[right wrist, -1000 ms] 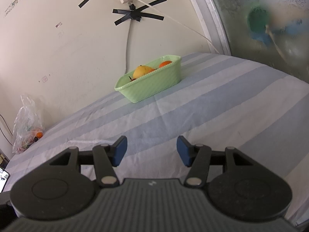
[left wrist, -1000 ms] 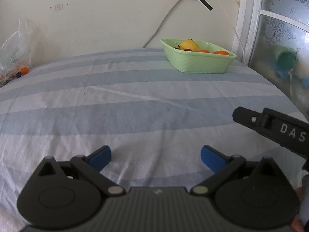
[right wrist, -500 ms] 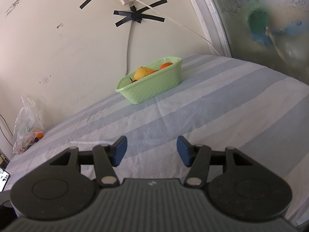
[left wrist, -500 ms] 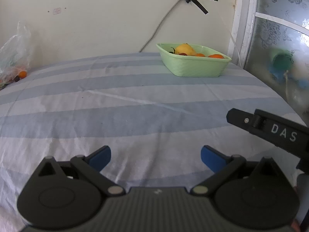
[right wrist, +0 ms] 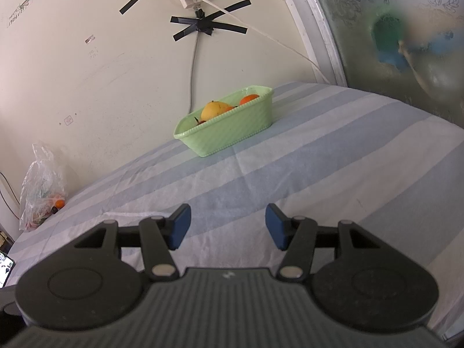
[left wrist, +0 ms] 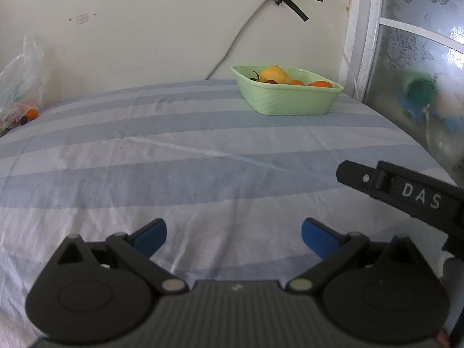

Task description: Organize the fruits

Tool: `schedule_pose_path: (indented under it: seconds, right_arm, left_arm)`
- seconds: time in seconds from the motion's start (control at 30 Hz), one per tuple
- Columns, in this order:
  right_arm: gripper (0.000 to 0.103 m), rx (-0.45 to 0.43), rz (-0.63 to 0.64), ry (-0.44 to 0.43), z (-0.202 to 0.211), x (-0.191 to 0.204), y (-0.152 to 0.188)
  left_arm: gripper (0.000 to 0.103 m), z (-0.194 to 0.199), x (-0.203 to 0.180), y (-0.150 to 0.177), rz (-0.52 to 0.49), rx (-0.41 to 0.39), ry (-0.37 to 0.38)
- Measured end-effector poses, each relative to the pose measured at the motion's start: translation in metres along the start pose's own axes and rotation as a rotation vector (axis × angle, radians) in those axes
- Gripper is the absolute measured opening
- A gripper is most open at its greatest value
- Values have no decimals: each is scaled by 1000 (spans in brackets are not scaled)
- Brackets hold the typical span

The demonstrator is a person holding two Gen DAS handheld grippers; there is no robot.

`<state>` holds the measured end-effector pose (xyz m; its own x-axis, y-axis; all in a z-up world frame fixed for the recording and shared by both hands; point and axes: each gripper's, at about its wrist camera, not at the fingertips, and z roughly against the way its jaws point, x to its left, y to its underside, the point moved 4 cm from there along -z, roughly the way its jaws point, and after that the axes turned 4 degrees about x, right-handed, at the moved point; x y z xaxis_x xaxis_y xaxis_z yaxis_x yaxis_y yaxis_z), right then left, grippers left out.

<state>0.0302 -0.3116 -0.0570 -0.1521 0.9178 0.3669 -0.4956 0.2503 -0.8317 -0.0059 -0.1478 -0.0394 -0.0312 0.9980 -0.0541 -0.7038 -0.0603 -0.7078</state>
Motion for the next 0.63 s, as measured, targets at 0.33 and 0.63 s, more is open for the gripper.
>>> schedule_pose_path:
  seconds: [0.33,0.63]
  right_arm:
    - [60,-1,1,0,0,0,0]
    - [60,-9,22,2,1,2,-1]
  left_arm:
    - [103,-3,0,-1,-5,7,-11]
    - [103,-2,5,-5,-16,-9,-13]
